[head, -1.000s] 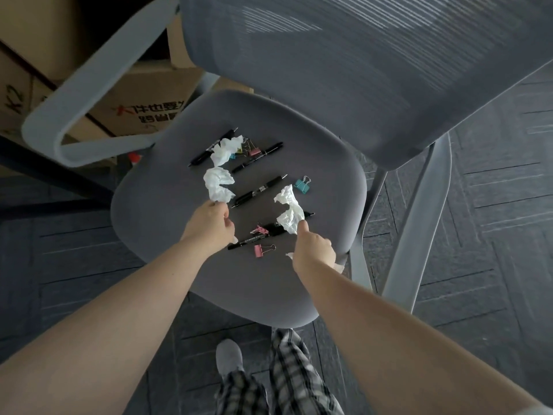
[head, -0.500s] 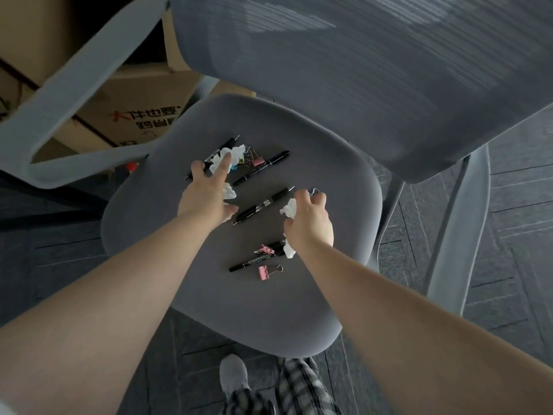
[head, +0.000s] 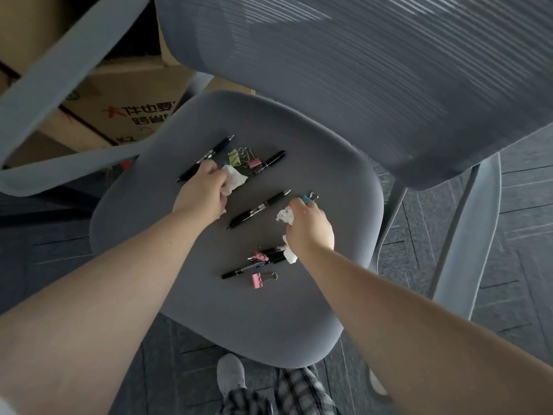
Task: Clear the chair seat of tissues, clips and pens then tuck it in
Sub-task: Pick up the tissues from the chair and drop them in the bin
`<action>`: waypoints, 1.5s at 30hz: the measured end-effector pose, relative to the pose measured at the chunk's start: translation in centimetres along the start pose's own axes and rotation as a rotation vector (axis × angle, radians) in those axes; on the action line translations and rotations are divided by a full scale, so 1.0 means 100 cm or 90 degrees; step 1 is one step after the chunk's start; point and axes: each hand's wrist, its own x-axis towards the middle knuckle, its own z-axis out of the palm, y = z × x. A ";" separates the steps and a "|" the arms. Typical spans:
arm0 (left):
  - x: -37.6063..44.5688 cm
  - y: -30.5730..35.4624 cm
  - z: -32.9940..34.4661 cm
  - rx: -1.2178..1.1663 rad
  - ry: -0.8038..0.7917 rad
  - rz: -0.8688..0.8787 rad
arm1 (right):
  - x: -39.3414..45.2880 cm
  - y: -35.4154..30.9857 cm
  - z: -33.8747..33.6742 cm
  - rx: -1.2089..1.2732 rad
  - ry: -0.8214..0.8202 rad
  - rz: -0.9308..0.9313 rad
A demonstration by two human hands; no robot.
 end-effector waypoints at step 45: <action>-0.703 -0.002 0.061 -0.227 0.220 -0.698 | -0.460 -0.118 0.202 -0.383 -0.213 -0.781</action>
